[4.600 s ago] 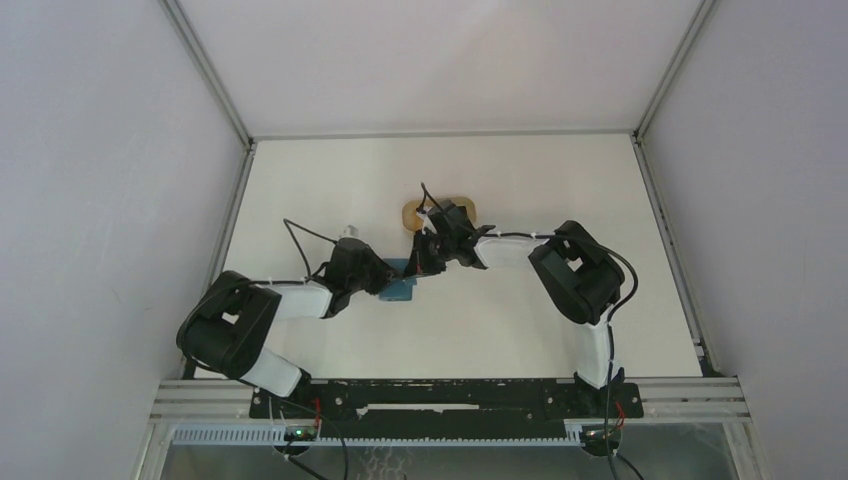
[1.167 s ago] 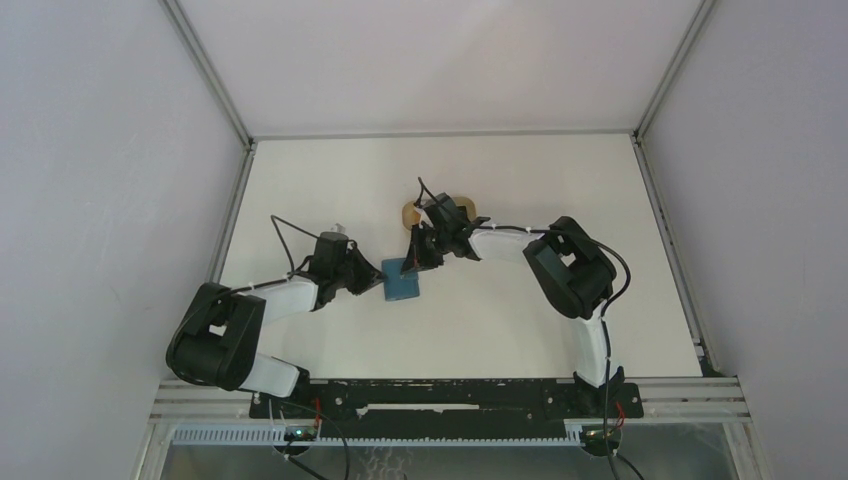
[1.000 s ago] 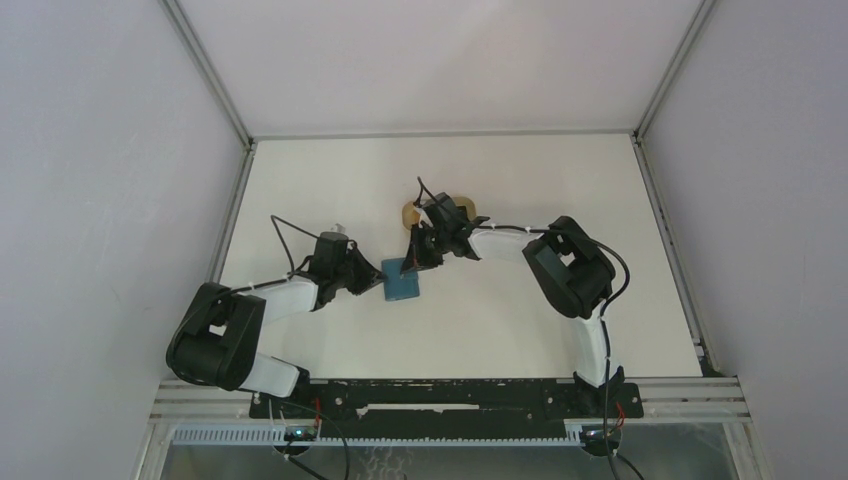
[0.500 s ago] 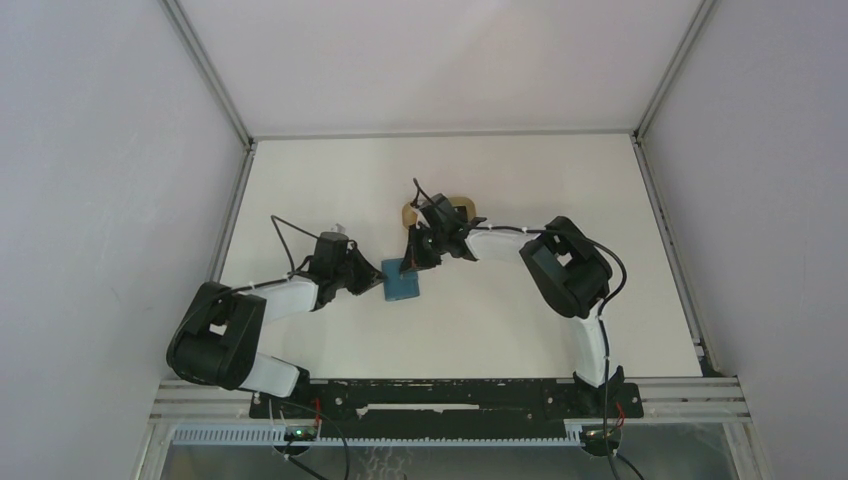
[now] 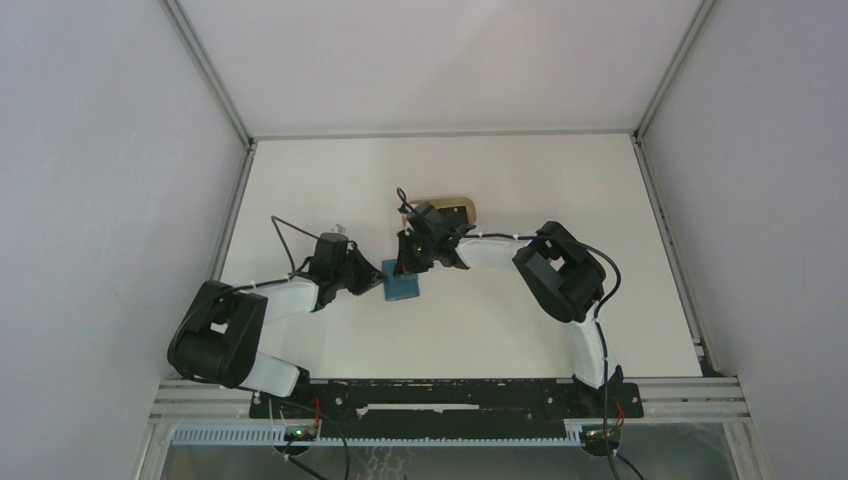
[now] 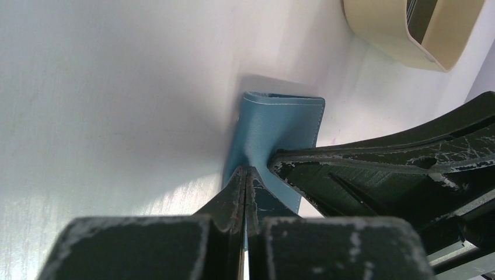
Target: Take the credit cards out of the card holder
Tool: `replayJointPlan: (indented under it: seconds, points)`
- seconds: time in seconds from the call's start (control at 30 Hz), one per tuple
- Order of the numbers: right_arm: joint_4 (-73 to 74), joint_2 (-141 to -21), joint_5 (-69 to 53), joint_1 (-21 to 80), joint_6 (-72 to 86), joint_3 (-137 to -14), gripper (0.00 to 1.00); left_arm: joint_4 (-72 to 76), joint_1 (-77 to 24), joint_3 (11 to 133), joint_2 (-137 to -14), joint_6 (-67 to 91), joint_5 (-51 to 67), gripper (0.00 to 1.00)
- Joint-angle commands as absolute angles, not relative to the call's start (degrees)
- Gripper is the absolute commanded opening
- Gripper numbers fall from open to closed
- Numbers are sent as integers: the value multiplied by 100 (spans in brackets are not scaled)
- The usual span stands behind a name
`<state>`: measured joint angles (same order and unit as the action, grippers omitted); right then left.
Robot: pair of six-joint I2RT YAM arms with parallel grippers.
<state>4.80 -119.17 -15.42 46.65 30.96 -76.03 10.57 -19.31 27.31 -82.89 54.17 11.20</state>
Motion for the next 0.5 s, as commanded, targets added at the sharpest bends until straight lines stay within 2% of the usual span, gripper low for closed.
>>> replayJointPlan:
  seconds: [0.0,0.23,0.47]
  points:
    - [841,-12061,-1293,4711,2903,-7181,0,947,-1979,2544,-8473,5414,1141,0]
    - [271,-11956,-1687,4367,3150,-6561,0,913,-1978,2531,-8499,5414,1064,0]
    - [-1064,-12104,-2580,4141,3394,-5892,0,737,-1978,2540,-8425,5388,894,0]
